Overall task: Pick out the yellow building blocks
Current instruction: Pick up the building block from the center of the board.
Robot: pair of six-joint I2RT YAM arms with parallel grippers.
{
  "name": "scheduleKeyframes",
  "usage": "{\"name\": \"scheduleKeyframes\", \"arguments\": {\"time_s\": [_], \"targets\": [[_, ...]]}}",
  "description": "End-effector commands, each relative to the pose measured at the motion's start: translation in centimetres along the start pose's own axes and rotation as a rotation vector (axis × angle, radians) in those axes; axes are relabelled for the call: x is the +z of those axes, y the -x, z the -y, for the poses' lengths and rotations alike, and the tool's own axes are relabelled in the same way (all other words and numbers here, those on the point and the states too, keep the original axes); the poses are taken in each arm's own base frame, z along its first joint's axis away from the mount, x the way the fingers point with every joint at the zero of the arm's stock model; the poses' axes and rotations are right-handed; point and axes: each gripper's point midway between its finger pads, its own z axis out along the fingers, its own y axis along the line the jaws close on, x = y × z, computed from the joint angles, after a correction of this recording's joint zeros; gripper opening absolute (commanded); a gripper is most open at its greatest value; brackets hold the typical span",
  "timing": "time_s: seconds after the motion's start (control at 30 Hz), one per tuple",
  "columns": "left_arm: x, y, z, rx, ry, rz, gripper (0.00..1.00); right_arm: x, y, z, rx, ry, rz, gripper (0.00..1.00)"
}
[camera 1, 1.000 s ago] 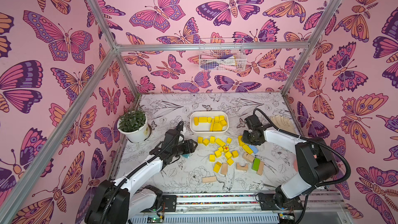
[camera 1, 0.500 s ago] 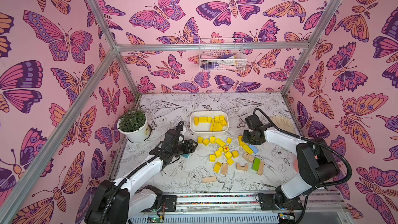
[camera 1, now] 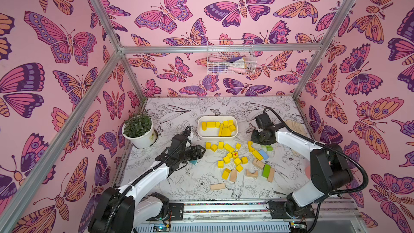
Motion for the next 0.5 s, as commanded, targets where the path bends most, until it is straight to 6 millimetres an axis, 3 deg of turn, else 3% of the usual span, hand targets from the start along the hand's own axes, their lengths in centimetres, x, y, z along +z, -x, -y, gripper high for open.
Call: {"name": "scheduleKeyframes", "arguments": {"time_s": [0.0, 0.47], "targets": [[-0.1, 0.3, 0.0, 0.002, 0.003, 0.006, 0.62, -1.4, 0.7, -1.3, -0.035, 0.025, 0.003, 0.23], [-0.3, 0.3, 0.0, 0.004, -0.001, 0.011, 0.62, -3.1, 2.1, -6.3, -0.125, 0.069, 0.019, 0.23]]}}
